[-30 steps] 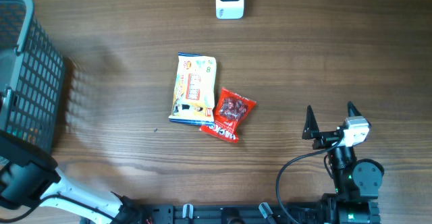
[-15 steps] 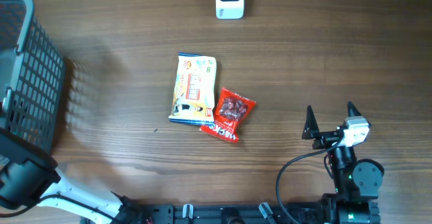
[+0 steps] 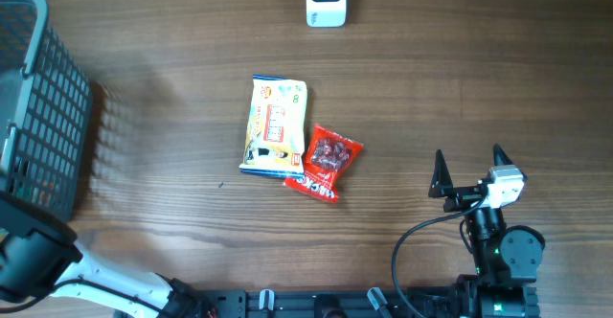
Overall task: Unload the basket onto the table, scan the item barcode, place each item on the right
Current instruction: 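Reach the left gripper into the basket toward the teal Kleenex pack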
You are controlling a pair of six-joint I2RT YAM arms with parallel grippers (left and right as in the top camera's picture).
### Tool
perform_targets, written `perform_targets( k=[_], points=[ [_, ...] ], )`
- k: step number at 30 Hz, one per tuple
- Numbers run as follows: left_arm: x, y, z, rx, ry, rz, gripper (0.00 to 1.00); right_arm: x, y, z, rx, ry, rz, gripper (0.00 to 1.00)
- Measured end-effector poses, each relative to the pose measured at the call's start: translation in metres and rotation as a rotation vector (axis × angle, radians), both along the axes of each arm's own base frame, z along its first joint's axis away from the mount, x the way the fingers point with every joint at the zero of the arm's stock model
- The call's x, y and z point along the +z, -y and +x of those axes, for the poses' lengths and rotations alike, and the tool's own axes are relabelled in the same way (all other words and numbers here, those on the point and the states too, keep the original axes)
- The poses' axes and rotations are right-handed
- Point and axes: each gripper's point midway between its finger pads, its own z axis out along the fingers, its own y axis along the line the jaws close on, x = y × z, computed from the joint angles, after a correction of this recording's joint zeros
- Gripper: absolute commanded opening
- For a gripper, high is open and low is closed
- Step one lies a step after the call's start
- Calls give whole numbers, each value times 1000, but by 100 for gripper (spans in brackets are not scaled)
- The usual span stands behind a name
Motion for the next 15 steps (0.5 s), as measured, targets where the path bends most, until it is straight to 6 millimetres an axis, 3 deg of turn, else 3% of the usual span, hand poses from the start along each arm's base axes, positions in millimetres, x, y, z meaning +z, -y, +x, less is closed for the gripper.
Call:
perform_targets(
  k=[6,14,15],
  points=[
    [-1,-3,-6,32,37,-26,69,0,0,0,0,0,0,100],
    [-2,-2,-4,32,48,-37,69,0,0,0,0,0,0,100],
    [-4,-2,-4,32,46,-40,65,0,0,0,0,0,0,100]
  ],
)
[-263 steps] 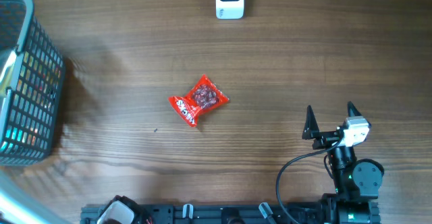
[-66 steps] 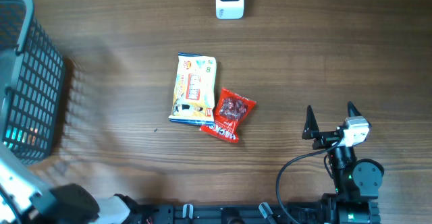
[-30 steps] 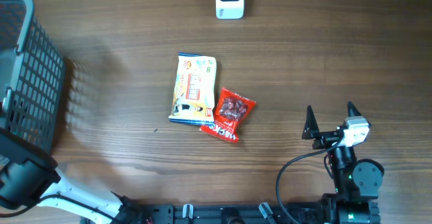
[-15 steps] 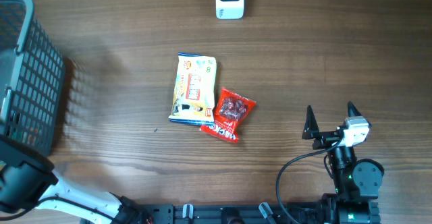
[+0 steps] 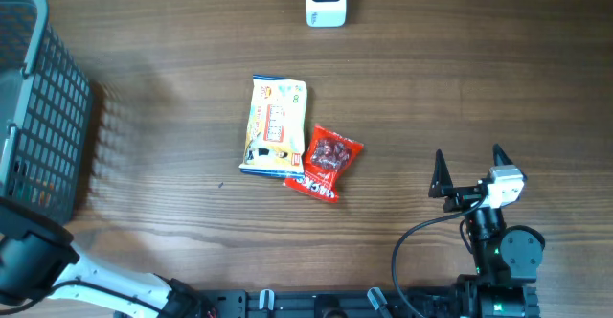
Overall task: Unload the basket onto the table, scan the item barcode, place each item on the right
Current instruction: 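Reach the left gripper into the basket toward the teal Kleenex pack, then lift the teal Kleenex pack out and drop it on the wipes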
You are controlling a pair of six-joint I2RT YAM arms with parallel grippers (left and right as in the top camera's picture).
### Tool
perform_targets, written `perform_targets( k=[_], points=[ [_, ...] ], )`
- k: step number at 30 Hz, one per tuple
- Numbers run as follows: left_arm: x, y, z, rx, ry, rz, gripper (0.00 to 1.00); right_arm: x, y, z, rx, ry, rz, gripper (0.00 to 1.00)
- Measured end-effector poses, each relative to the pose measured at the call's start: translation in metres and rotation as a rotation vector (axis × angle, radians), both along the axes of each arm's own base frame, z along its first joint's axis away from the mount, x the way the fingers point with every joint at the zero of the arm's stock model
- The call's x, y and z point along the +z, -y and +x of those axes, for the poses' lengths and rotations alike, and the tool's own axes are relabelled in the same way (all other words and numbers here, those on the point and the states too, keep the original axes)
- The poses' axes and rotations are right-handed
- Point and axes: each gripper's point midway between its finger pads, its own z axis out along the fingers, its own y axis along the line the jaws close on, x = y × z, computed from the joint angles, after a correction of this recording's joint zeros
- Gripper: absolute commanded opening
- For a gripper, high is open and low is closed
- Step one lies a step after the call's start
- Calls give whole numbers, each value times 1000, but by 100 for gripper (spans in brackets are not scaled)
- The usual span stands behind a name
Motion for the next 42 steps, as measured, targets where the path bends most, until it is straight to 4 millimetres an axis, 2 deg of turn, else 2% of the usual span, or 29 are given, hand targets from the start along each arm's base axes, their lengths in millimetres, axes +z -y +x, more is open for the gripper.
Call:
perform_targets(
  k=[5,6,9,10,15,17,19,22,24,26,28,30,32,34,37,39,42],
  points=[
    [-12,-1,2,-3,-3,-17,49,0,0,0,0,0,0,100],
    [-12,-2,3,-8,-2,-14,41,0,0,0,0,0,0,100],
    [-12,-3,3,-6,0,-11,8,0,0,0,0,0,0,100],
    [-12,-2,3,-9,-1,-12,4,0,0,0,0,0,0,100],
    [4,-2,3,-8,2,-10,4,0,0,0,0,0,0,100],
    [23,-6,6,-8,26,24,4,0,0,0,0,0,0,100],
    [61,-14,12,-4,88,108,4,0,0,0,0,0,0,100],
    [130,-14,28,5,271,228,4,0,0,0,0,0,0,100],
    [176,-5,42,-14,435,289,4,0,0,0,0,0,0,100],
    [227,14,63,-80,648,318,4,0,0,0,0,0,0,100],
    [267,38,79,-166,817,322,4,0,0,0,0,0,0,100],
    [294,68,92,-258,941,288,4,0,0,0,0,0,0,100],
    [310,108,108,-364,1024,215,4,0,0,0,0,0,0,100],
    [309,149,120,-442,1046,108,4,0,0,0,0,0,0,100],
    [294,213,135,-552,1004,-65,4,0,0,0,0,0,0,100],
    [283,258,144,-647,960,-154,4,0,0,0,0,0,0,100],
    [258,310,153,-761,839,-209,4,0,0,0,0,0,0,99]
  ],
)
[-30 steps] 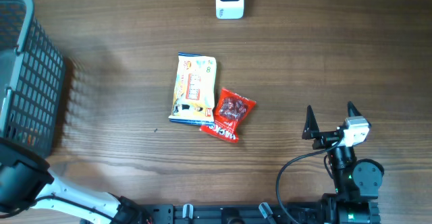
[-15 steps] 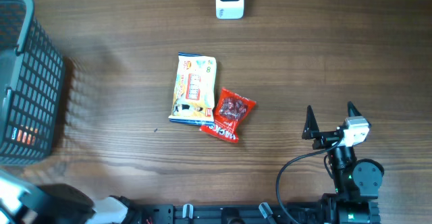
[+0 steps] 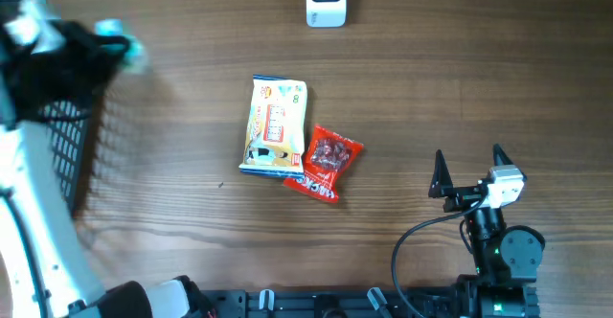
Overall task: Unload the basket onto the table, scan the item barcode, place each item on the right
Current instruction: 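Lift the teal Kleenex pack out and drop it on the wipes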
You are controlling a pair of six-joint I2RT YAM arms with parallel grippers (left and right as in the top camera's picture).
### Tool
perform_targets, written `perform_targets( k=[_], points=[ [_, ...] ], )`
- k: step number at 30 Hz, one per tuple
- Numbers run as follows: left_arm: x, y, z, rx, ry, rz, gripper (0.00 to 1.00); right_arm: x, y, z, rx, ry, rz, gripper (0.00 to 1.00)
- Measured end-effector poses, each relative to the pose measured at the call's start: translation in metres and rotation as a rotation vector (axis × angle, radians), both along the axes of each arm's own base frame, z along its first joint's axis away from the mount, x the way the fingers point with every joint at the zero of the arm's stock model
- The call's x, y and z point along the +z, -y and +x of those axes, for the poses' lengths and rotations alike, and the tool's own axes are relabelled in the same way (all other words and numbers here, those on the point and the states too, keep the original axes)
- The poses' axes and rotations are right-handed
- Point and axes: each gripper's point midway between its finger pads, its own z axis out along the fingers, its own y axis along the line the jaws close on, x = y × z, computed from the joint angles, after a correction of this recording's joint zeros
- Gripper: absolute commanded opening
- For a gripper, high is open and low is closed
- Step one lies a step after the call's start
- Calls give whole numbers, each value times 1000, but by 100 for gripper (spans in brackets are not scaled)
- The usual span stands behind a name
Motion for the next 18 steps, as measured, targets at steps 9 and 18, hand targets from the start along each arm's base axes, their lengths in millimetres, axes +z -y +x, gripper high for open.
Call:
perform_targets(
  k=[9,18],
  points=[
    [-127,87,14,-227,-376,268,11,0,0,0,0,0,0,100],
    [-254,129,2,-381,-706,338,25,0,0,0,0,0,0,100]
  ],
)
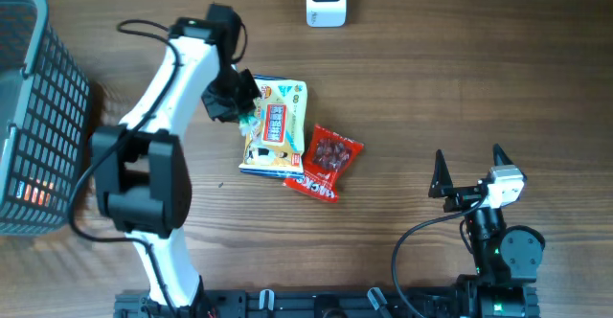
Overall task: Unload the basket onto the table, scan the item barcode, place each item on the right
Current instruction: 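Lift the teal Kleenex pack out and drop it on the wipes, then return the left gripper into the basket and grasp the orange Kleenex pack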
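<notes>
A yellow snack bag (278, 126) lies flat mid-table, with a red snack packet (327, 162) tucked against its lower right corner. The white barcode scanner stands at the far edge of the table. My left gripper (245, 107) hangs over the bag's upper left edge; its fingers are dark and foreshortened, so their state does not show. My right gripper (469, 170) rests at the near right, open and holding nothing, well away from both packets.
A grey wire basket (43, 107) stands at the left edge, with something orange low inside it. The left arm (158, 117) stretches across the table between the basket and the packets.
My left arm has swung from above the basket at the far left to the yellow bag's upper left edge. The packets, scanner and right arm have not moved.
At first my left arm was low at the near left corner beside the basket, and stayed there. Then it was raised over the basket, blurred. Now it reaches the yellow bag. The right gripper stayed open and still throughout.
</notes>
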You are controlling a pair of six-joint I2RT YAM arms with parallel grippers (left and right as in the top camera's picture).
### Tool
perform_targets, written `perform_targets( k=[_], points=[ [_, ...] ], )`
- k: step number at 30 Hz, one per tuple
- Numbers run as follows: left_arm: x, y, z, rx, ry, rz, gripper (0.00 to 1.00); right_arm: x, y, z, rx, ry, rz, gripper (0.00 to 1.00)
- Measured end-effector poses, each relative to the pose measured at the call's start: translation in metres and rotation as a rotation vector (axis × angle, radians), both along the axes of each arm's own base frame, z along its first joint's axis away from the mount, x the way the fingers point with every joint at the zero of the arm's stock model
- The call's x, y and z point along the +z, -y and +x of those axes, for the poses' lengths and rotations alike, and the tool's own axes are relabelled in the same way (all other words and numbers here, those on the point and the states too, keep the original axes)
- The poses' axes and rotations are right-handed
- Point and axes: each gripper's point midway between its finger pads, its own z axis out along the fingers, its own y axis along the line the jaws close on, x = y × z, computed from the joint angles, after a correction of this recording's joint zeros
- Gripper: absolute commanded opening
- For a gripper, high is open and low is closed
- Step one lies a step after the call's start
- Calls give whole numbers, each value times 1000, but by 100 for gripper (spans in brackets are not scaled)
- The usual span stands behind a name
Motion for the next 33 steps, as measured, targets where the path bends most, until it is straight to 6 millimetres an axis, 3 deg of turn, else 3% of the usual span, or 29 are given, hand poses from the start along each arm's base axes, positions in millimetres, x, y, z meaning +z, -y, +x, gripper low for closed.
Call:
perform_targets(
  k=[1,2,4,7,11,12,15,20,21,23,25,26,29,30,33],
  points=[
    [-1,3,-1,-8,-2,1,35,0,0,0,0,0,0,100],
    [-1,7,-2,-16,-2,1,55,0,0,0,0,0,0,100],
    [-1,14,-4,-44,-1,2,66,0,0,0,0,0,0,100],
    [-1,20,-7,-82,-1,3,68,0,0,0,0,0,0,100],
    [11,10,-16,-83,-50,15,68,0,0,0,0,0,0,100],
    [22,6,-15,-74,-54,15,69,0,0,0,0,0,0,100],
    [82,-19,14,-17,55,0,71,0,0,0,0,0,0,100],
    [189,-84,47,127,360,23,79,0,0,0,0,0,0,100],
    [212,-101,48,163,431,39,88,0,0,0,0,0,0,100],
    [258,-147,40,266,576,114,90,0,0,0,0,0,0,100],
    [290,-200,16,389,656,230,99,0,0,0,0,0,0,100],
    [297,-215,8,427,670,269,100,0,0,0,0,0,0,100],
    [308,-290,-32,646,659,415,100,0,0,0,0,0,0,100],
    [304,-319,-46,741,630,453,100,0,0,0,0,0,0,100],
    [283,-375,-81,944,528,497,100,0,0,0,0,0,0,100]
  ],
)
